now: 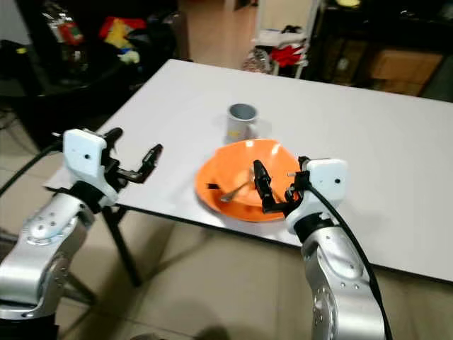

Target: Setting the table

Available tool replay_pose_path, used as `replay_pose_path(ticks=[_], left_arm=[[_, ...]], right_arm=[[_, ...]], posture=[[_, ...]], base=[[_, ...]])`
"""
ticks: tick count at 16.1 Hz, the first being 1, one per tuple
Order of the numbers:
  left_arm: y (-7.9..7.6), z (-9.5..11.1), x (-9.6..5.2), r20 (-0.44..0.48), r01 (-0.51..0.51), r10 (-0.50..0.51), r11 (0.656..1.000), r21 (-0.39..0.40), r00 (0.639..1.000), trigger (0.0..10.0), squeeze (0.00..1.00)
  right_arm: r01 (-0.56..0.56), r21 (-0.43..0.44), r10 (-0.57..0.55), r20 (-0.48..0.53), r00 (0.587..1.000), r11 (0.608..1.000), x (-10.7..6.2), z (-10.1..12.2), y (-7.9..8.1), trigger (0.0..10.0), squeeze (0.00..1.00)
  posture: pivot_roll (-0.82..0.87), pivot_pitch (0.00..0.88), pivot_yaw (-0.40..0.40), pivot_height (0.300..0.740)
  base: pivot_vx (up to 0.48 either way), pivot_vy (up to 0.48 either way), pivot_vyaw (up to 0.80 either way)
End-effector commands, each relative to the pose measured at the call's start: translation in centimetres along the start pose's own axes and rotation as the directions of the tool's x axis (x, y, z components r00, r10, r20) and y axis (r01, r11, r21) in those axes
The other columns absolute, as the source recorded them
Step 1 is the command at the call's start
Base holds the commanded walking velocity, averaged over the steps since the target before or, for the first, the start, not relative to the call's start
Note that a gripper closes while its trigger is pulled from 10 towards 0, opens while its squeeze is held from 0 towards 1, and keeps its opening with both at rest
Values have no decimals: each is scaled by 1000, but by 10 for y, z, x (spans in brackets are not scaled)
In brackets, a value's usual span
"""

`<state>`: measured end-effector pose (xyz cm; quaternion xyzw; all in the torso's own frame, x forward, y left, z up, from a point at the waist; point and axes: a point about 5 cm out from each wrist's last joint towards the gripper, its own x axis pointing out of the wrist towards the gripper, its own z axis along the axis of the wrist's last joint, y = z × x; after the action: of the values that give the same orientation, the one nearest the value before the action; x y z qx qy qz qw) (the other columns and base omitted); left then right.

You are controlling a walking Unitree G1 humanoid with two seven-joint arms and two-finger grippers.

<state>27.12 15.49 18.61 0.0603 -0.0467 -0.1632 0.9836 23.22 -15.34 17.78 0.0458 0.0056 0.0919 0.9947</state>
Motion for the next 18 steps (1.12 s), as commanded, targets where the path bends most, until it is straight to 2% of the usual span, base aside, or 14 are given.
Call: replay_pose_path(ticks=[1, 2, 3, 5, 6, 7, 15, 18], left_arm=[[-2, 2, -1, 3, 9, -9, 1000, 0, 1000, 10000, 0], [-1, 1, -1, 0, 9, -9, 1000, 3, 1000, 10000, 0], [1, -2, -4, -19, 2, -2, 1000, 8, 1000, 10000, 0], [1, -3, -5, -28, 2, -2, 1000, 10, 1000, 10000, 0], [1, -4, -4, -36, -1, 1, 1000, 4, 999, 10000, 0], [1, -5, -4, -44, -3, 3, 1000, -2, 999, 10000, 0], [1, -7, -4, -71, -6, 5, 1000, -18, 997, 10000, 0], [-2, -10, -3, -112, 19, -23, 999, -40, 993, 10000, 0]], right_arm=[[45, 23, -45, -7, 999, 999, -1, -1, -8, 10000, 1000], [48, 22, -48, -1, 999, 999, 0, 0, -9, 10000, 1000], [52, -13, -52, 23, 998, 999, -1, 2, -12, 10000, 918], [41, -34, -40, 27, 999, 999, -1, 2, -10, 10000, 957], [14, -39, -13, 21, 1000, 999, -2, 0, -6, 10000, 1000], [4, -31, -3, 18, 1000, 1000, -3, -1, -5, 10000, 1000], [-38, -41, 39, 19, 999, 998, 0, -2, 0, 10000, 1000], [-48, -31, 49, 25, 998, 998, 0, 0, 0, 10000, 1000]], posture=[[66, 0, -14, 740], [65, 0, -14, 740], [64, 0, -14, 740], [62, 0, -11, 740], [56, 0, -8, 740], [56, 0, -11, 740], [61, 0, -6, 740], [52, 0, 1, 740]], base=[[0, -465, 0], [0, -461, 0], [0, -450, 0], [0, -418, 0], [0, 0, 0], [0, 0, 494], [0, 0, 800], [0, 0, 800]])
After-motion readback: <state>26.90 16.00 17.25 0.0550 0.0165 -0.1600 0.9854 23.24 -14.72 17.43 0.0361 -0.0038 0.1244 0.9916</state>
